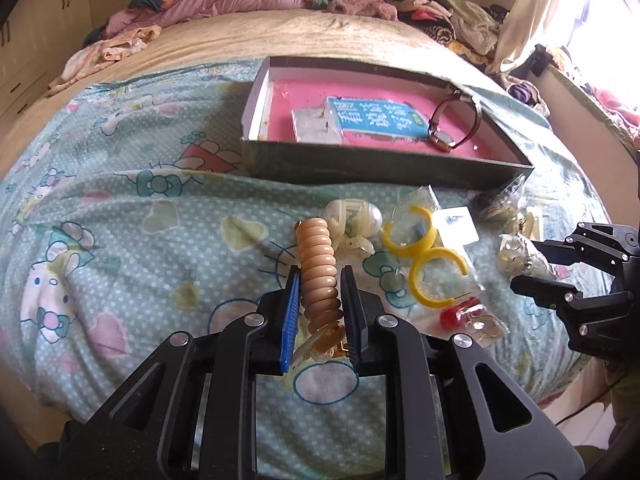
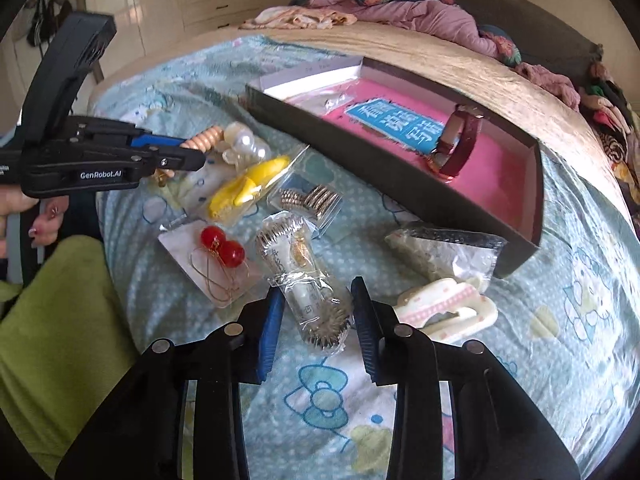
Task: Organize jewelry
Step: 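Close right tool on clear bag while left tool grasps orange hair tie, then carry bag in right tool into pink box while left tool carries hair tie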
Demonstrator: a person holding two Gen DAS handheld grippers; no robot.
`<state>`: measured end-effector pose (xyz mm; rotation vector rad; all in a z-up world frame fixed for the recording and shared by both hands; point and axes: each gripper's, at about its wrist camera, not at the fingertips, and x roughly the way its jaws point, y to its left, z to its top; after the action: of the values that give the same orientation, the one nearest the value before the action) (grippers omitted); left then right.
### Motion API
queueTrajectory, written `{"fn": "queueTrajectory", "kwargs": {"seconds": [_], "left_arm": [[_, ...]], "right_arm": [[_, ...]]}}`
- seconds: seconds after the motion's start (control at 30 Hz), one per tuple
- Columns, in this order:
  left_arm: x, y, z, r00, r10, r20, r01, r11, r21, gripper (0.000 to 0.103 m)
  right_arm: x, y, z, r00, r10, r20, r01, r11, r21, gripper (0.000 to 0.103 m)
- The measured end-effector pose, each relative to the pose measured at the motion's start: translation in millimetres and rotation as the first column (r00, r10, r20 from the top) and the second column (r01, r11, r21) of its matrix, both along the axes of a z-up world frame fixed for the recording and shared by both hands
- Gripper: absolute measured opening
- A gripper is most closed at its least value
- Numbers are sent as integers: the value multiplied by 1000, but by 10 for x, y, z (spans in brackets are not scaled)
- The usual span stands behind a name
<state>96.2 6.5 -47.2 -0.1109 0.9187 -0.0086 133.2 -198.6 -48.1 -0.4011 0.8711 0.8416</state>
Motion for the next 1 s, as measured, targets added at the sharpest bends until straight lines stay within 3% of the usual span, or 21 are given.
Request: {"fn": "queueTrajectory", "kwargs": {"seconds": [0.57, 1.0], "left_arm": [[64, 181, 639, 989, 33, 142, -30, 999, -22, 13], [381, 19, 995, 979, -19, 203, 14, 1000, 24, 13]], "right_arm": [[208, -460, 892, 979, -189, 73, 162, 947, 278, 32], [410, -528, 1284, 965, -231, 125, 170, 913, 371, 32]]}}
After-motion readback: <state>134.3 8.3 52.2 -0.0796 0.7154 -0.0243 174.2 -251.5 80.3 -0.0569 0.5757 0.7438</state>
